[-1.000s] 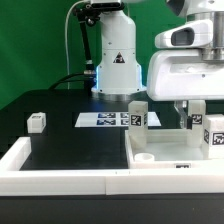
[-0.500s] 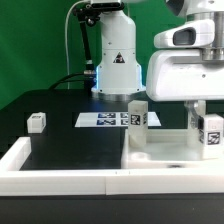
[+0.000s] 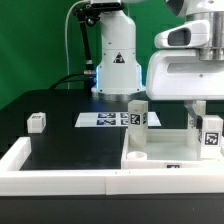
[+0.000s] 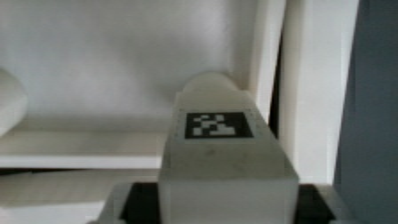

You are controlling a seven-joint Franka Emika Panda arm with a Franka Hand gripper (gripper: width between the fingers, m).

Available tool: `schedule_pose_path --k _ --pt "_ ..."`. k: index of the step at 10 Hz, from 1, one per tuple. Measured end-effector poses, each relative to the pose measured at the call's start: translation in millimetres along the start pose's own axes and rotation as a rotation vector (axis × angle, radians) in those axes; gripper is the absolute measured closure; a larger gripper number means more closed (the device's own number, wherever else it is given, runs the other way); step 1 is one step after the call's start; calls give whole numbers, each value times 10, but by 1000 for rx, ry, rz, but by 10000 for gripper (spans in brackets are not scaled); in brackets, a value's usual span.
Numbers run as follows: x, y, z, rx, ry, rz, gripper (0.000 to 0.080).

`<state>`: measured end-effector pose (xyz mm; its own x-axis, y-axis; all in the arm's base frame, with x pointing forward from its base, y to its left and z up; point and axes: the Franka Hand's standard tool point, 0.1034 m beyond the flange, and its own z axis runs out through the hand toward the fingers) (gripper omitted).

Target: Assemble square table

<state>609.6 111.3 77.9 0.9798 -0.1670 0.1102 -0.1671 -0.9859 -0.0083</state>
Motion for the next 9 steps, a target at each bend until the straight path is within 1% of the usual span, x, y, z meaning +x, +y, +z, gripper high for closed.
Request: schedule_pose_path --k 2,3,5,6,7,8,9 --pt "-26 -53 0 0 -2 218 508" --pt "-30 -69 -2 0 -2 280 508" --pt "-38 -70 3 5 -5 502 508" --pt "-44 -66 9 5 -4 566 508" --pt "-31 -58 12 23 13 721 508" --pt "-35 -61 11 23 14 852 508" --pt "-38 -61 10 17 8 968 508"
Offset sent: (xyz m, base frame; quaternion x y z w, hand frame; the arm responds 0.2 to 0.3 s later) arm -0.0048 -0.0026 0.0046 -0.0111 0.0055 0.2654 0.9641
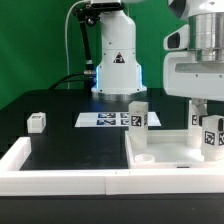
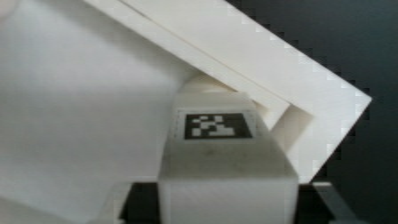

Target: Assemble square table

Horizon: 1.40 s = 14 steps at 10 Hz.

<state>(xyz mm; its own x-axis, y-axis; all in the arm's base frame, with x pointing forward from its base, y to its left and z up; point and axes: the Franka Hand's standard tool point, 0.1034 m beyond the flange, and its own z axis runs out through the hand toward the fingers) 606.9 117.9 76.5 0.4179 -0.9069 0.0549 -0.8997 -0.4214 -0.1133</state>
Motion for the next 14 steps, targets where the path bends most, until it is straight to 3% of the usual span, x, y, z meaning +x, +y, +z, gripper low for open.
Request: schedule_pose_path --k 4,5,6,7,8,9,10,14 --pt "12 8 2 1 -19 240 508" --pt "7 7 3 1 -22 260 432" --pt "6 7 3 1 -22 251 432" --pt "4 7 4 1 -22 240 257" --pt "6 -2 11 11 -19 192 257" --pt "16 -8 18 25 -11 130 171" --pt "15 -9 17 26 -10 41 156" --pt "-7 -44 20 42 2 -287 150"
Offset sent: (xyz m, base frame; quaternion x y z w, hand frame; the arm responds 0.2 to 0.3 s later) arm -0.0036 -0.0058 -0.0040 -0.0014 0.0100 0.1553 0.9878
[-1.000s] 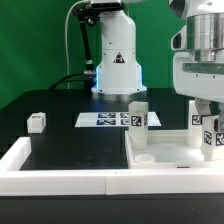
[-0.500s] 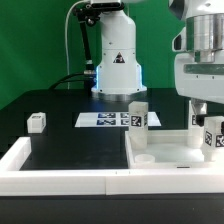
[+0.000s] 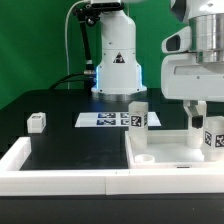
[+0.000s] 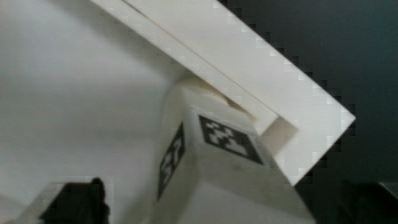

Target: Assemble square table

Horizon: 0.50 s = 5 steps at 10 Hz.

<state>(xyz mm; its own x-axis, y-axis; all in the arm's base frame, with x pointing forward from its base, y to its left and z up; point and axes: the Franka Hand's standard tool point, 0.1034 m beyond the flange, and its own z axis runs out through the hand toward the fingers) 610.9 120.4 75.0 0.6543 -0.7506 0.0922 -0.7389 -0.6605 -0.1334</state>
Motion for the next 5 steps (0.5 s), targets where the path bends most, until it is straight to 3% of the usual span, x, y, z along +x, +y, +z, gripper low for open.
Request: schedule_pose_path --k 5 --pt "8 -1 -1 -9 7 -349 150"
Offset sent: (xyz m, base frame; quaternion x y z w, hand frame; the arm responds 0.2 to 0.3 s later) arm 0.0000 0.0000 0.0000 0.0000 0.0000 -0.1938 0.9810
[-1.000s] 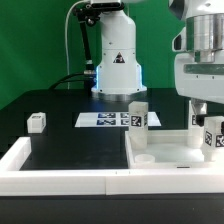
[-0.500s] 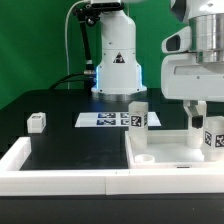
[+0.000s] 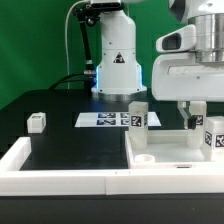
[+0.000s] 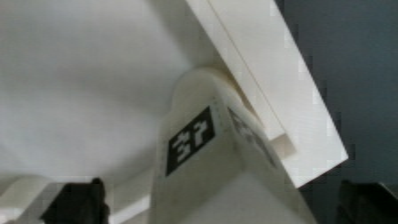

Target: Assemble square table

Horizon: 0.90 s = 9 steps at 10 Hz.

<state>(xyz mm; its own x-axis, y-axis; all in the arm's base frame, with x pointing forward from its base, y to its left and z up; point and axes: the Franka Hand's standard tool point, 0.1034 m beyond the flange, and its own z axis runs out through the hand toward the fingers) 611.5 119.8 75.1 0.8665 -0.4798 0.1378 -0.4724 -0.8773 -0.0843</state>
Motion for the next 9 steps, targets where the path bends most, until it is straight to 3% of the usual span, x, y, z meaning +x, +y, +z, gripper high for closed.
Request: schedule_pose_path --k 5,9 --pt "54 -23 -27 -11 21 -474 150" --pt "47 -40 -28 -31 27 -657 150"
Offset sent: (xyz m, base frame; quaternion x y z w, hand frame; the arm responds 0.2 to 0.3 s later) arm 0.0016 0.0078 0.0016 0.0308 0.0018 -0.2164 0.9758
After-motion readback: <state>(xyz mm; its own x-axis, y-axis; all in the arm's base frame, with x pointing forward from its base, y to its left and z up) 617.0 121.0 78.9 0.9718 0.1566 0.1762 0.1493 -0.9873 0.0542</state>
